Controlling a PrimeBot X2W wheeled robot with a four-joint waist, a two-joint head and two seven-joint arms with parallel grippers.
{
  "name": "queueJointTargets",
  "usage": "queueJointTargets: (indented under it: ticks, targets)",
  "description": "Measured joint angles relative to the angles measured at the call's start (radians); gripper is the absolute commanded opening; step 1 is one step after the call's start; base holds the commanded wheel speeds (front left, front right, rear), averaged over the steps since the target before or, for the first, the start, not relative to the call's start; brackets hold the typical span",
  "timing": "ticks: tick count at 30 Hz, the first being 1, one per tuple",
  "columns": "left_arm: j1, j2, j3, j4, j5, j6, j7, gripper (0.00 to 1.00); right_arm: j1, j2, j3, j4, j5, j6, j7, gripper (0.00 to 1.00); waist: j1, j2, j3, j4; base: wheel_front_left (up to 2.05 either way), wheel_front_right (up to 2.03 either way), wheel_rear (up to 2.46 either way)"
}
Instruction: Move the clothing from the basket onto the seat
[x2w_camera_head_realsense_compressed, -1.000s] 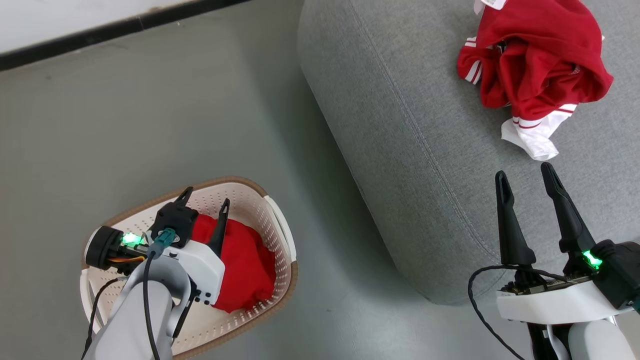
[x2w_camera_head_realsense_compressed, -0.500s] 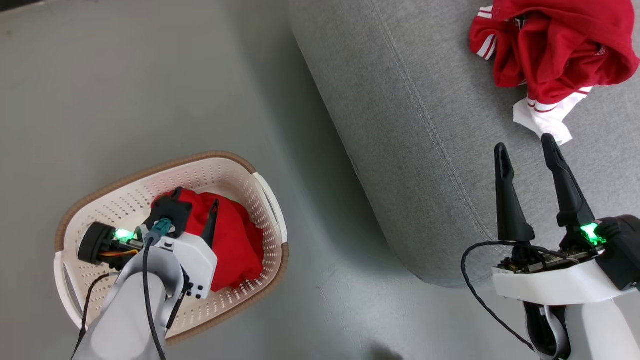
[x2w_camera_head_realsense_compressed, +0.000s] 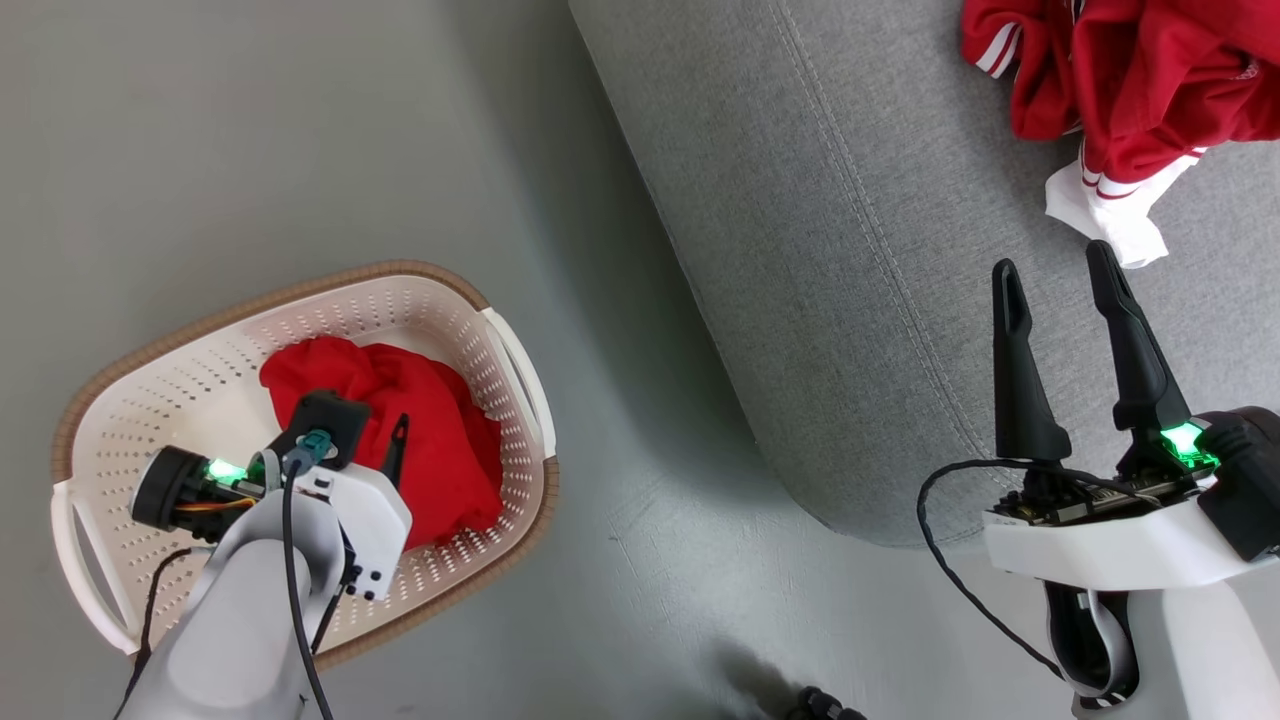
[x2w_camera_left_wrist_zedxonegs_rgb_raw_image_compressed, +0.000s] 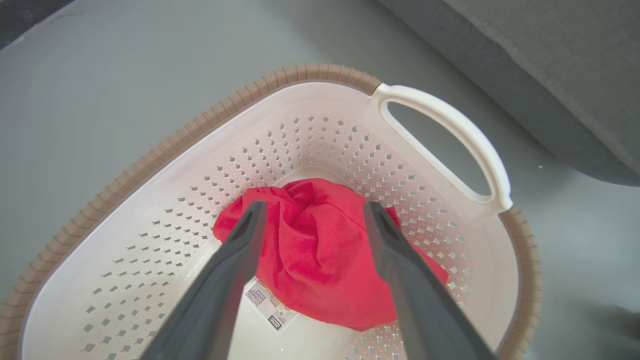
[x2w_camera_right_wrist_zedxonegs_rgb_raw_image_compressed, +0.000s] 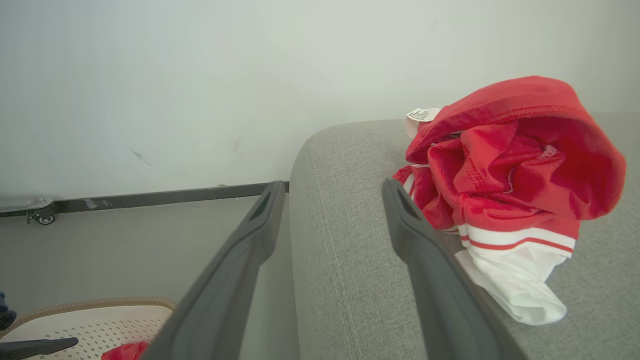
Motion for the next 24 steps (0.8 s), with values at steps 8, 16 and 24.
queueJointTargets:
  ticks: [8, 16, 24]
  targets:
    - [-0.03, 0.01, -0.002, 0.04, 0.011, 0.0, 0.014, 1.0, -0.04, 0.0, 0.003, 0.012, 0.016, 0.0, -0.001, 1.0, 0.0, 0.0, 0.039, -0.015, 0.0, 0.0, 0.0]
    - [-0.056, 0.021, -0.002, 0.08, 0.017, 0.006, 0.018, 1.0, -0.058, 0.0, 0.007, 0.013, 0.023, 0.0, -0.009, 1.0, 0.0, 0.0, 0.078, -0.033, 0.0, 0.0, 0.0]
    - [-0.068, 0.034, -0.006, 0.118, 0.022, 0.018, 0.025, 1.0, -0.098, 0.0, 0.015, 0.011, 0.041, 0.0, -0.01, 1.0, 0.0, 0.0, 0.12, -0.049, 0.0, 0.0, 0.0]
